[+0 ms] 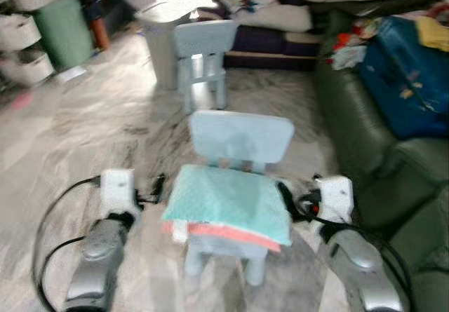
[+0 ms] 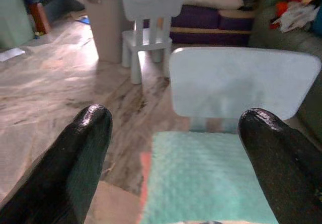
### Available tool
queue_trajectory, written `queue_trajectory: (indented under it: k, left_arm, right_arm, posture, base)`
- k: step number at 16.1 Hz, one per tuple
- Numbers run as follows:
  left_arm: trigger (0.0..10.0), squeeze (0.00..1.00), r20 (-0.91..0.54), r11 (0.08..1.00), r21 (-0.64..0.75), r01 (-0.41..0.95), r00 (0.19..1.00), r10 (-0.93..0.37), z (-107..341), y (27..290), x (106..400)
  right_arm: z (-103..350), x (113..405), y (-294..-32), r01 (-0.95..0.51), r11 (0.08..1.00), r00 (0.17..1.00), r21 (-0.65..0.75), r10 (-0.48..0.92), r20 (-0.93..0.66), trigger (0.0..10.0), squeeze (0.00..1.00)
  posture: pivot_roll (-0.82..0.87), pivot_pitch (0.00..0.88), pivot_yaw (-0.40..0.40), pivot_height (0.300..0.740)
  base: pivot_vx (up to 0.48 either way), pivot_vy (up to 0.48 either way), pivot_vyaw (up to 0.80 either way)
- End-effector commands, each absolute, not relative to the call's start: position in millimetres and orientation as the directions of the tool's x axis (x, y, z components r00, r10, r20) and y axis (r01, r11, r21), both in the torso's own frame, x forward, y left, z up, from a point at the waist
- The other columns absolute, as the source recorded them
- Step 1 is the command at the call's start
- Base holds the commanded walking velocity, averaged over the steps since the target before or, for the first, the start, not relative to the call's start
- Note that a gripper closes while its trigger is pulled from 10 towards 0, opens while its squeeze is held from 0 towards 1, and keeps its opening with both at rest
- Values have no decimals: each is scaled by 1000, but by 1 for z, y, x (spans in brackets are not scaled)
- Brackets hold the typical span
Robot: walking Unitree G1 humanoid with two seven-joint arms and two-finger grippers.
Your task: Move the pillow to the sofa
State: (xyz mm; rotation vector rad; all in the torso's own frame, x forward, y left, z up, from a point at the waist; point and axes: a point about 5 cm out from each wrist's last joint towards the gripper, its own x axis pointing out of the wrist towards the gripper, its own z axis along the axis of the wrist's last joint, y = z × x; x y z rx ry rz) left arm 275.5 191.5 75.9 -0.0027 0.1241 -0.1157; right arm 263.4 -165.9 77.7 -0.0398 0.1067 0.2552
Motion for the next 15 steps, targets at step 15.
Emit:
queue_trajectory:
  k: [15]
  left_arm:
    - [10000, 0, -94, 994, 87, 63, 994, -55, 76, 190, 275]
  right_arm:
    - [80, 263, -172, -257, 965, 962, -51, 250, -109, 10000, 0]
  posture:
    - [-130, 0, 5, 740]
  base:
    - [152, 0, 0]
